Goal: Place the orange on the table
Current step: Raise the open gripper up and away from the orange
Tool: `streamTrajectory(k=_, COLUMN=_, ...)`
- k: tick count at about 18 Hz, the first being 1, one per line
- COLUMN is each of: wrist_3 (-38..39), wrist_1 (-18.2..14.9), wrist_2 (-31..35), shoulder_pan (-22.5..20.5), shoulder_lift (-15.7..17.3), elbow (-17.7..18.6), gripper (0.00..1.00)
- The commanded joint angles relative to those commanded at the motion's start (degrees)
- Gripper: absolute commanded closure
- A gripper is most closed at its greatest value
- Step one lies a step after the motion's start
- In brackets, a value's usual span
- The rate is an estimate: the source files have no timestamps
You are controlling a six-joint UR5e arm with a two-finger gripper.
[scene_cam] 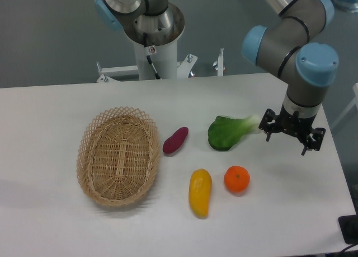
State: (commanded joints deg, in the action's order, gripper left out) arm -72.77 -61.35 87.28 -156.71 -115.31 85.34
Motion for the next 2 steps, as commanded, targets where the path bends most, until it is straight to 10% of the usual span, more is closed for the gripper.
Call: streamTrajectory(k=2, wrist_3=0.00, wrist_1=0.09, wrist_2=0.00, shoulder_pan=0.00, shoulder_lift=0.09, elbow=0.00, gripper=0.00)
